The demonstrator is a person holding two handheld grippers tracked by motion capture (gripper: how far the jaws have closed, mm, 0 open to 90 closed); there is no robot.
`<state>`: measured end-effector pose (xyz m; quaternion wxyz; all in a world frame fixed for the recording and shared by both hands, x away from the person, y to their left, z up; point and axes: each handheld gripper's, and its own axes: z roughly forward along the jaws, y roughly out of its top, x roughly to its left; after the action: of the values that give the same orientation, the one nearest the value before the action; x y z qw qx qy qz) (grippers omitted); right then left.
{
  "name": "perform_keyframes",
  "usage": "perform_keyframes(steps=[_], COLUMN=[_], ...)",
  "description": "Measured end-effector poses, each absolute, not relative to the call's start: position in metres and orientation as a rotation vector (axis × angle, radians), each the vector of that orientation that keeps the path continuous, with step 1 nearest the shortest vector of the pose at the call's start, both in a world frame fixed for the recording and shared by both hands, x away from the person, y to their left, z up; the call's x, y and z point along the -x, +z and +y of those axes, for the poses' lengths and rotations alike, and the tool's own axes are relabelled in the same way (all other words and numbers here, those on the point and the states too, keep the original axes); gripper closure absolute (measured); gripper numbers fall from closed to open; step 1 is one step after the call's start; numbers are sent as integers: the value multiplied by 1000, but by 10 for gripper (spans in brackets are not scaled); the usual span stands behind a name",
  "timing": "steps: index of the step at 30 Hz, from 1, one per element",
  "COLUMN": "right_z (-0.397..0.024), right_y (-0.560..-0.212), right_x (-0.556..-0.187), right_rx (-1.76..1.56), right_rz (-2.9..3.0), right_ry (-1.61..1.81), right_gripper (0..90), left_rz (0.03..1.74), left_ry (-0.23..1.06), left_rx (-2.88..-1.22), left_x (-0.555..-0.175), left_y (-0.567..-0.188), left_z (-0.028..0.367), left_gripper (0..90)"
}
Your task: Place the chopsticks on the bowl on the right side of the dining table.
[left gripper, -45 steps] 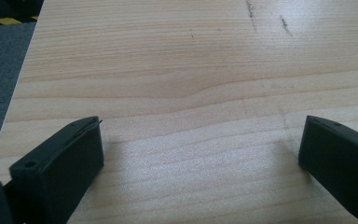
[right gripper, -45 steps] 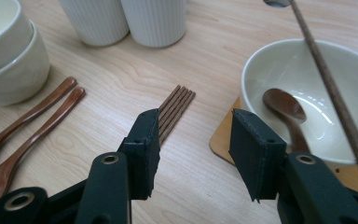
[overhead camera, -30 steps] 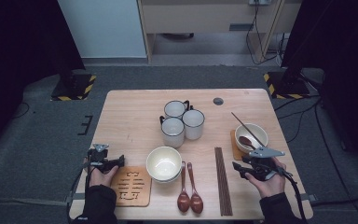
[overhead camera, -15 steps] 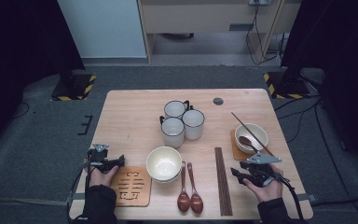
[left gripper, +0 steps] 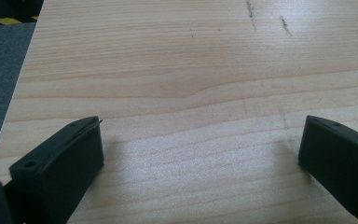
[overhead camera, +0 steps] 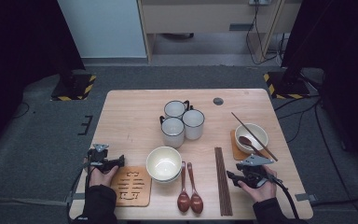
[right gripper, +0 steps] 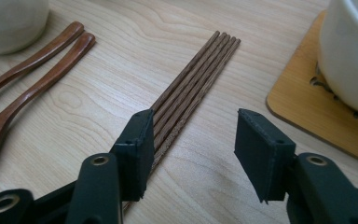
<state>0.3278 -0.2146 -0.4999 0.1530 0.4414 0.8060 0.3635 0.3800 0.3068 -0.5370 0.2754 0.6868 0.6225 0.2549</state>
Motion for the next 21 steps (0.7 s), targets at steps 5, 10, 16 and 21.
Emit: perform_keyframes(steps=[5,10,16,21], right_z=[-211,-207,-205,-202], right_y=[-508,-512,-515,-518], right_x=[-331,-332,-333,-332], right_rx=[-1277,-1267,-1260,-1260], right_rz=[2337,2360,2382,2397], right_ry=[1024,997,987,974], right_gripper=[487,522,564,601], left_rz=[1673,1673,1673,1673], left_ry=[685,685,685,685], left_rx=[-1845,-1846,-1845,-1845], left_x=[-380,-380,-380,-380], left_y=[-537,-537,-537,-537], left_z=[307,307,307,307], left_gripper=[0,0,0,0])
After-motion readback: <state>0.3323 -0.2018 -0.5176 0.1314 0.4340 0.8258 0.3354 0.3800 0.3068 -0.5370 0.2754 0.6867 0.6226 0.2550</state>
